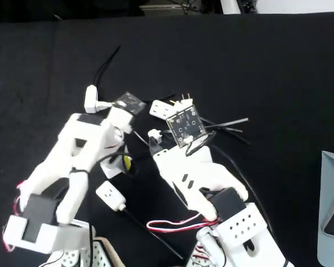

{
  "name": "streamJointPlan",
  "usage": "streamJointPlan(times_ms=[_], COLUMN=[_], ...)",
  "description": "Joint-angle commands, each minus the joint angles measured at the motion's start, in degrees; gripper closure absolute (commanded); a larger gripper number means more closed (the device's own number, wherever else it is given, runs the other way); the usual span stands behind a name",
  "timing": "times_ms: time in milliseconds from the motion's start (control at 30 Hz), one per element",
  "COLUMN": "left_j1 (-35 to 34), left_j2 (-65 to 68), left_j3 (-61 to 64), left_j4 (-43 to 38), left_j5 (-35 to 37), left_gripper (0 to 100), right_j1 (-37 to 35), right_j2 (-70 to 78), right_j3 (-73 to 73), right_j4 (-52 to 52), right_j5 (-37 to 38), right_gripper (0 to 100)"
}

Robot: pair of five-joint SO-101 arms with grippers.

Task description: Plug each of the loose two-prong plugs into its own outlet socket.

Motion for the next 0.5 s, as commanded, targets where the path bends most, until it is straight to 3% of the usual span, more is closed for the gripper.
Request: streamJointPlan(times_ms=[0,233,467], left_j1=[4.26,5.14,4.62], left_j2=[3.08,3.96,-7.12], left_j3=[-4.09,-4.09,-3.03], left_j4=[0.53,0.88,0.79], left_j5=[-0.44,2.02,6.42], left_gripper=[76,83,89], right_j1=[0.62,0.70,0.70], right_j2=[-0.57,-0.57,-0.57], right_j3=[-1.89,-1.80,-1.80], right_j4=[0.09,0.09,0.18], right_j5=[0.35,0.35,0.35], right_gripper=[98.4,98.4,98.4])
